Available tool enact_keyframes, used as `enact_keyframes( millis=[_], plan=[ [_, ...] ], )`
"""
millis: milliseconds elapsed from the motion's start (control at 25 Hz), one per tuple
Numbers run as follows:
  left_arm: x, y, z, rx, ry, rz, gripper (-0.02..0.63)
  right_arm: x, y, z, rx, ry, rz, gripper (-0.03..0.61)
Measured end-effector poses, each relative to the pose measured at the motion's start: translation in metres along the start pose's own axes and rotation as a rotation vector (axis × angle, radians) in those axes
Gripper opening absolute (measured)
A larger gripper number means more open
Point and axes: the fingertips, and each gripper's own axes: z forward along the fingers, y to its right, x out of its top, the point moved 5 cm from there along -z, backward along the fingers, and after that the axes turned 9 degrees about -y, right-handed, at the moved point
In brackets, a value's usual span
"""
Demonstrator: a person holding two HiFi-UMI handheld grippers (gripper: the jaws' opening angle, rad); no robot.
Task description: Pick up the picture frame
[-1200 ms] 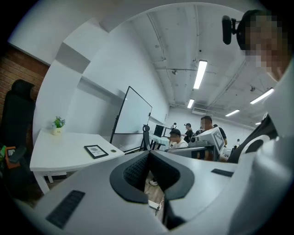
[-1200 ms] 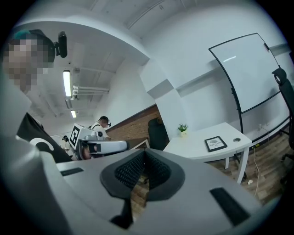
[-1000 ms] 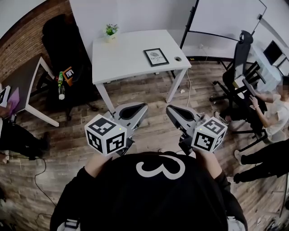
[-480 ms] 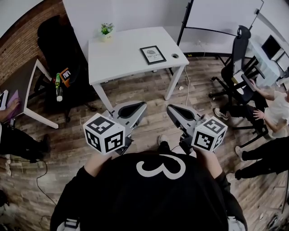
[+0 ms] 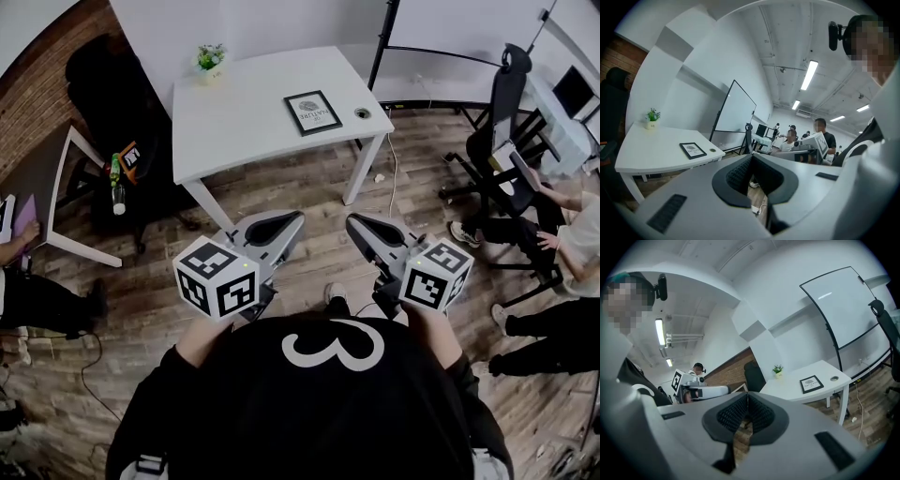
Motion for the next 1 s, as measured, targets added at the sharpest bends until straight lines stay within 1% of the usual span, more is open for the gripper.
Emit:
enact_keyframes(
  millis=[360, 760, 840, 1000],
  plan=[
    [0.023, -0.034, 0.067, 0.020, -0.015, -0.058, 0.017, 0.027, 0.078, 0.013, 0.019, -0.040, 0.029, 0.025],
    [0.043, -0.071, 0.160, 0.046, -0.048, -0.132, 0.017, 0.048, 0.180, 0.020, 0.044, -0.088, 0.082, 0.025],
    [0.049, -0.074, 0.176, 0.050, -0.047, -0.134, 0.017, 0.052, 0.197, 0.019, 0.054, -0.085, 0.089, 0.025],
    [0.060, -0.076, 0.203, 0.060, -0.050, -0.105, 0.017, 0.060, 0.225, 0.018, 0.081, -0.079, 0.091, 0.025]
  ],
)
